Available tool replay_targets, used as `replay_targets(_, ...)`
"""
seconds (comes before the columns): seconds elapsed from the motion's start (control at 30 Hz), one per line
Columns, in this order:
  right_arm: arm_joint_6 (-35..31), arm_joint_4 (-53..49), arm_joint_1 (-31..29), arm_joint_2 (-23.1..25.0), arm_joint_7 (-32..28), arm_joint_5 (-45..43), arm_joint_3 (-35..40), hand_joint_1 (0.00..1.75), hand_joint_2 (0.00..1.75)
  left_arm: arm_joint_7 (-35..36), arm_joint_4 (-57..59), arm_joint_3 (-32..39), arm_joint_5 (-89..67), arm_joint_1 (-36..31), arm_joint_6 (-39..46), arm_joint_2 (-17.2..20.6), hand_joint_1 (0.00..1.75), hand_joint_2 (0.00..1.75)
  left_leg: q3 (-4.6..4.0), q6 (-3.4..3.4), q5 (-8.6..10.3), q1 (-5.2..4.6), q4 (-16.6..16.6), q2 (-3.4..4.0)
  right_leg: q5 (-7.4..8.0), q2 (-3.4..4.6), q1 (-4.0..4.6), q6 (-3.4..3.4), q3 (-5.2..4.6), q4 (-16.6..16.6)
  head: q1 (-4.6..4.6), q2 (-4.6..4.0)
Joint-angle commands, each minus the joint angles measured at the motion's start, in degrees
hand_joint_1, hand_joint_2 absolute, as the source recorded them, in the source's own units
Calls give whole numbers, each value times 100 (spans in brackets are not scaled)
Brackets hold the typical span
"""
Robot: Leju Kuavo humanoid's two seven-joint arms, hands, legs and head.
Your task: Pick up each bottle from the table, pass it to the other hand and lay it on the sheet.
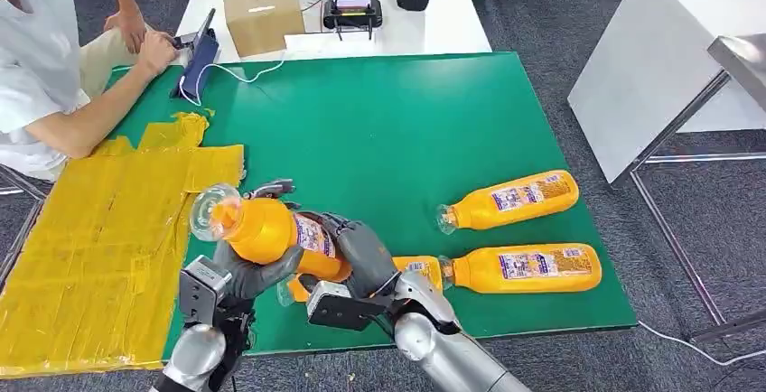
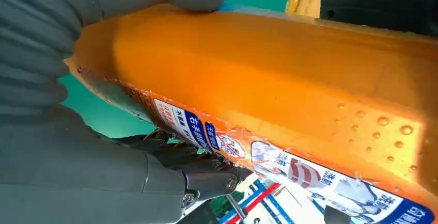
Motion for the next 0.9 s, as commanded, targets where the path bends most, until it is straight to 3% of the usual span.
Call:
replay_targets(0.03, -93, 167, 6, -112, -31, -97, 163, 175, 175, -51, 232, 38, 84, -234, 40, -48, 175, 175, 26, -8, -8, 13, -2, -26, -9, 20, 6, -12, 33, -8, 0, 0)
replay_targets(0.07, -129, 132, 34, -108, -36, -131, 122, 175, 175, -74, 226, 58, 61, -229, 91, -55, 175, 175, 15, -6, -4, 8, -2, -20, -6, 14, 3, -8, 21, -6, 0, 0)
replay_targets(0.1, -242, 13, 116, -99, -73, -229, 9, 65, 175, -141, 224, 97, -81, -231, 270, -63, 175, 175, 24, -8, -9, 13, 0, -26, -10, 21, 6, -12, 32, -6, 0, 0)
replay_targets(0.13, -321, -83, 169, -101, -102, -278, -55, 0, 175, -173, 220, 112, -177, -239, 392, -56, 175, 175, 13, -5, -3, 7, -3, -19, -4, 13, 2, -8, 17, -5, 0, 0)
replay_targets(0.3, -372, -263, 242, -132, -105, -322, -124, 0, 175, -197, 194, 155, -291, -253, 509, -28, 175, 175, 12, -6, -5, 9, 1, -21, -6, 17, 4, -9, 18, -3, 2, 0)
replay_targets(0.4, -692, -1012, 512, -259, -244, -511, -458, 0, 175, -123, 288, 203, -1697, -446, 1676, 100, 175, 175, 23, -9, -12, 14, 6, -28, -14, 25, 7, -13, 32, -1, 0, 0)
replay_targets(0.43, -861, -1301, 613, -296, -248, -474, -596, 0, 175, 229, 470, 201, -2603, -592, 2044, 214, 175, 175, 5, -7, -1, 9, 2, -32, -8, 3, 5, -9, 14, -1, 2, 0)
replay_targets(0.5, -912, -1723, 741, -402, -152, -374, -718, 0, 175, 461, 662, 282, -3147, -771, 2229, 224, 175, 175, 7, -8, -4, 12, 6, -41, -11, 2, 6, -12, 17, 1, 0, 0)
replay_targets(0.57, -1188, -2075, 883, -445, -163, -130, -876, 0, 175, 1257, 1065, 407, -4896, -1007, 2631, 240, 175, 175, 12, -7, -1, 10, 0, -45, -9, -1, 4, -11, 22, -3, 2, 0)
replay_targets(0.67, -1475, -2558, 1010, -496, -70, 346, -1038, 0, 175, 3089, 2102, 571, -8033, -1657, 2280, 450, 175, 175, 23, -11, -3, 16, 1, -51, -11, 9, 7, -16, 36, -4, 0, 0)
replay_targets(0.7, -1458, -2612, 993, -496, -5, 475, -1017, 0, 175, 3618, 2412, 312, -8478, -1905, 2159, 678, 175, 175, 9, -8, 2, 9, 0, -35, -5, 4, 3, -11, 17, -2, 0, 0)
replay_targets(0.73, -1432, -2631, 966, -494, 55, 599, -987, 0, 175, 4505, 2689, -609, -8478, -2288, 1969, 1175, 175, 175, 18, -13, 0, 16, 3, -47, -9, 8, 8, -17, 29, -1, 2, 0)
replay_targets(0.8, -1426, -2602, 935, -454, 91, 630, -965, 0, 175, 4447, 2980, -557, -8478, -2384, 2137, 1122, 175, 175, 8, -9, 6, 6, -2, -37, -4, -5, 2, -10, 16, 0, 4, 0)
replay_targets(0.9, -1358, -2516, 792, -458, 278, 1101, -769, 0, 175, 4978, 3772, -1092, -8478, -2907, 1292, 1290, 175, 175, 22, -16, 0, 16, -2, -12, -2, 28, 11, -19, 22, -3, -2, 0)
